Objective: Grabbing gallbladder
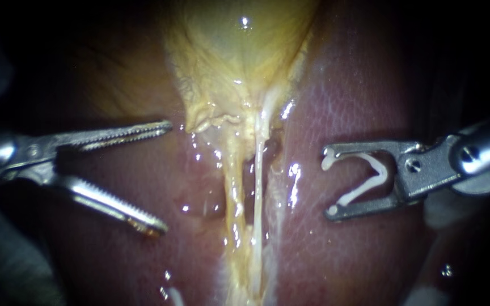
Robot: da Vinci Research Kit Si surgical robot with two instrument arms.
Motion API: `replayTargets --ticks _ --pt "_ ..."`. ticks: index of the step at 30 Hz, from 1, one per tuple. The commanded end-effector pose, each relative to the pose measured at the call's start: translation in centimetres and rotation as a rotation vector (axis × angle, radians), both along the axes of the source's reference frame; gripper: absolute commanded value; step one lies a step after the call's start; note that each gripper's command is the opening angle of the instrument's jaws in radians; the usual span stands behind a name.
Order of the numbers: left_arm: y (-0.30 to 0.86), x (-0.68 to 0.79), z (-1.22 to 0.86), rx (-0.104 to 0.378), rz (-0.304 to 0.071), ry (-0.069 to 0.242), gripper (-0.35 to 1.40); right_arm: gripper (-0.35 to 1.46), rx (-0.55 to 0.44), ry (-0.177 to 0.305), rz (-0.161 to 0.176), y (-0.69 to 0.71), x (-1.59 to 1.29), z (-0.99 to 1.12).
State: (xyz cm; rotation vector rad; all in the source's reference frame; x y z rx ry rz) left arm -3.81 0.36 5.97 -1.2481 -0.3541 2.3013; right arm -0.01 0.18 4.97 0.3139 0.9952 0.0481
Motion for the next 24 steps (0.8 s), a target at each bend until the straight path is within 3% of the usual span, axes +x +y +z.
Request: replayTargets --ticks 1,11,24 --pt "0.00 0.00 0.00 0.005 -0.003 -0.001 1.18 0.50 0.000 0.000 0.000 0.00 0.00 0.00" --pt "0.22 -0.05 0.15 0.037 0.003 0.013 1.04 0.50 0.000 0.000 0.000 0.01 0.00 0.00" --pt "0.60 -0.34 0.51 0.070 0.000 0.049 0.79 0.50 0.000 0.000 0.001 0.01 0.00 0.00"
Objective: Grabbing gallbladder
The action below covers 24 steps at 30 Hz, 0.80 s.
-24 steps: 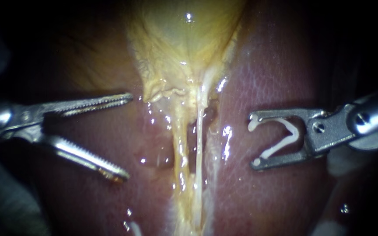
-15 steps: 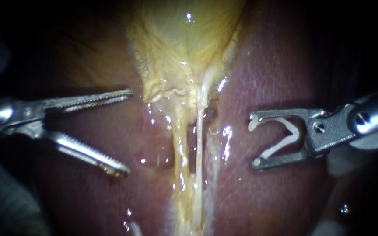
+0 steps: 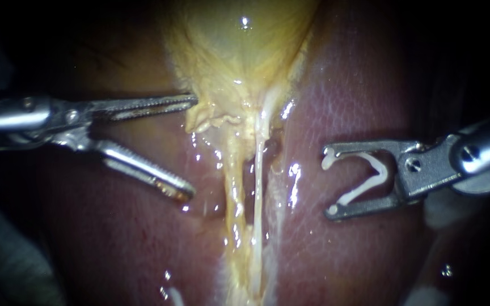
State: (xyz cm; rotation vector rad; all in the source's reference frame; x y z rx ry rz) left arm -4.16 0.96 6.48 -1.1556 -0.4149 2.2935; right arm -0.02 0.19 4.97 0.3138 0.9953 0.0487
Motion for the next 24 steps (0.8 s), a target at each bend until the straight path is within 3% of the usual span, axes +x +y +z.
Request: replayTargets --ticks 1,6,19,24 --pt "0.02 -0.01 0.02 -0.003 -0.001 0.002 0.78 0.50 0.000 0.000 0.000 0.00 0.00 0.00" --pt "0.10 -0.07 0.13 0.021 -0.017 0.012 0.61 0.50 0.000 0.000 0.000 0.00 0.00 0.00" --pt "0.14 -0.05 0.23 0.092 -0.040 0.054 0.46 0.50 0.000 0.000 0.000 0.00 0.00 0.00" --pt "0.18 -0.04 0.26 0.099 -0.051 0.064 0.37 0.50 0.000 0.000 0.000 0.00 0.00 0.00"
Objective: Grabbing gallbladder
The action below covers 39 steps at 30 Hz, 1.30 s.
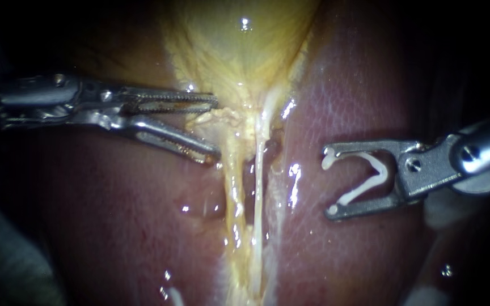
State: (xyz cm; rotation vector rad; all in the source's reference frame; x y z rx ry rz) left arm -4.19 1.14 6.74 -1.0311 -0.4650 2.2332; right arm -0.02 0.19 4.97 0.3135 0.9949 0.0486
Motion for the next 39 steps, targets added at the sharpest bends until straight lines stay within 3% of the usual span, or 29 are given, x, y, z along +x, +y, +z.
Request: replayTargets --ticks 1,12,23,33,39 --pt "0.01 0.00 0.00 0.007 -0.010 0.003 0.34 0.50 0.000 0.000 0.000 0.00 0.00 0.00" --pt "0.09 -0.01 -0.02 0.063 -0.079 0.020 0.04 0.50 0.000 0.000 0.000 0.00 0.00 0.00" --pt "0.15 0.01 0.04 0.085 -0.086 0.057 -0.35 0.50 0.000 0.000 0.000 0.00 0.00 0.00" --pt "0.13 0.00 -0.07 0.133 -0.094 0.112 -0.35 0.50 0.000 0.000 -0.001 0.00 -0.01 0.00" --pt "0.15 -0.02 -0.23 0.149 -0.104 0.112 -0.35 0.50 0.000 0.000 -0.001 0.00 -0.01 0.00"
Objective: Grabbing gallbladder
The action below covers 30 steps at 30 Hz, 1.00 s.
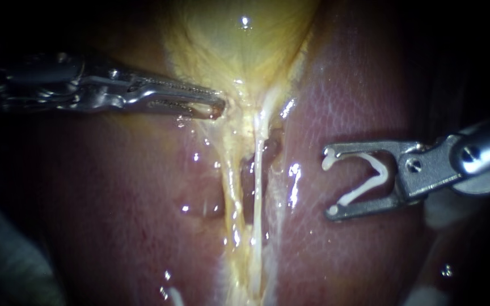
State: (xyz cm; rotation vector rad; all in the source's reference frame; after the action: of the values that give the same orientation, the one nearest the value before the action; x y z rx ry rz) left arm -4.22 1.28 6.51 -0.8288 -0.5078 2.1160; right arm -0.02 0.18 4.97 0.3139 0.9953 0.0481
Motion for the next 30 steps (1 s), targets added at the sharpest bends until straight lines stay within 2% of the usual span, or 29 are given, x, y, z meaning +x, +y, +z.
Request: replayTargets --ticks 1,6,11,20,30 --pt "0.00 0.00 -0.02 0.005 -0.003 -0.001 -0.35 0.50 0.000 0.000 0.000 0.00 0.00 0.00" --pt "0.01 0.05 -0.14 0.011 -0.001 -0.004 -0.35 0.50 0.000 0.000 0.000 0.00 0.00 0.00" --pt "0.10 0.17 -0.39 0.023 -0.006 -0.005 -0.35 0.50 0.000 0.000 0.000 0.00 0.00 0.00" --pt "0.23 0.38 -0.84 0.007 -0.055 -0.045 -0.35 0.50 0.000 0.000 0.000 0.00 0.00 0.00" --pt "0.31 0.50 -1.09 0.004 -0.082 -0.058 -0.35 0.50 0.000 0.000 0.000 0.00 0.00 0.00"
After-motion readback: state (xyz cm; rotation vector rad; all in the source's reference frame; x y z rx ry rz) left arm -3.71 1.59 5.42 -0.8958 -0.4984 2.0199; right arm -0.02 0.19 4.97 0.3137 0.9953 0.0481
